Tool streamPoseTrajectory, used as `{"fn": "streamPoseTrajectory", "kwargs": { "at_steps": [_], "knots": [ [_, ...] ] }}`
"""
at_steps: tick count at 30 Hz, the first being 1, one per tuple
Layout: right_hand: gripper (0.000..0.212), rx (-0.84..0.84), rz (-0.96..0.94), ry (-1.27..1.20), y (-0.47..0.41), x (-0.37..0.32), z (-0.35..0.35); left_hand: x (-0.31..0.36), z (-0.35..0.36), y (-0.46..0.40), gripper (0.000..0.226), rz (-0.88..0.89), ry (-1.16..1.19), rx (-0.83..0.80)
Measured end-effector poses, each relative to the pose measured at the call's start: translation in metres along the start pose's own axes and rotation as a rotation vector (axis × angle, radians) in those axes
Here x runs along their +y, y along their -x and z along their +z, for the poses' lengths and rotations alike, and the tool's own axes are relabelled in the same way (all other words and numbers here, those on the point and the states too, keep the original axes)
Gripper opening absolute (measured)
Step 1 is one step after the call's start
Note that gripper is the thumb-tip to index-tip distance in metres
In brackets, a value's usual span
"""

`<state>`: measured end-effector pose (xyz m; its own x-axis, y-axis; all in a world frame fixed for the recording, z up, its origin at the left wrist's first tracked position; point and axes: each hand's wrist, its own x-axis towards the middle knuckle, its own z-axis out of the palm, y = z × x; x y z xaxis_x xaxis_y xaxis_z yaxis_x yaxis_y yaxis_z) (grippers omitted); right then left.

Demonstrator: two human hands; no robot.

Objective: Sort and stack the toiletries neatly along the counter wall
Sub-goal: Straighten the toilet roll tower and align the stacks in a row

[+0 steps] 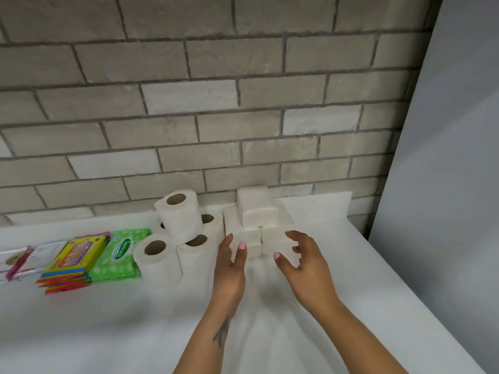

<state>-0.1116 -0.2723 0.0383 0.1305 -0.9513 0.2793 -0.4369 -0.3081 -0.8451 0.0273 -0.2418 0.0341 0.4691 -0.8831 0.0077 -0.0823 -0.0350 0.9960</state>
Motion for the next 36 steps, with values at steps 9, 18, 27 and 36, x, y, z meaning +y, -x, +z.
{"fn": "streamPoseTrajectory", "kwargs": {
  "at_steps": [9,18,27,36],
  "knots": [
    [0.065,-0.066,0.173,-0.136,-0.043,0.035,0.009,-0.031,0.014,-0.040,0.067,-0.100,-0.079,0.006],
    [0.095,-0.155,0.377,-0.197,-0.086,0.075,0.031,-0.051,0.028,-0.078,0.034,-0.117,-0.017,0.196],
    [0.065,-0.198,0.373,-0.159,-0.098,0.084,0.037,-0.055,0.042,-0.089,0.037,-0.067,-0.093,0.307],
    [0.046,-0.170,0.356,-0.120,-0.089,0.100,0.016,-0.059,0.044,-0.073,0.036,-0.139,-0.140,0.208]
  ]
}}
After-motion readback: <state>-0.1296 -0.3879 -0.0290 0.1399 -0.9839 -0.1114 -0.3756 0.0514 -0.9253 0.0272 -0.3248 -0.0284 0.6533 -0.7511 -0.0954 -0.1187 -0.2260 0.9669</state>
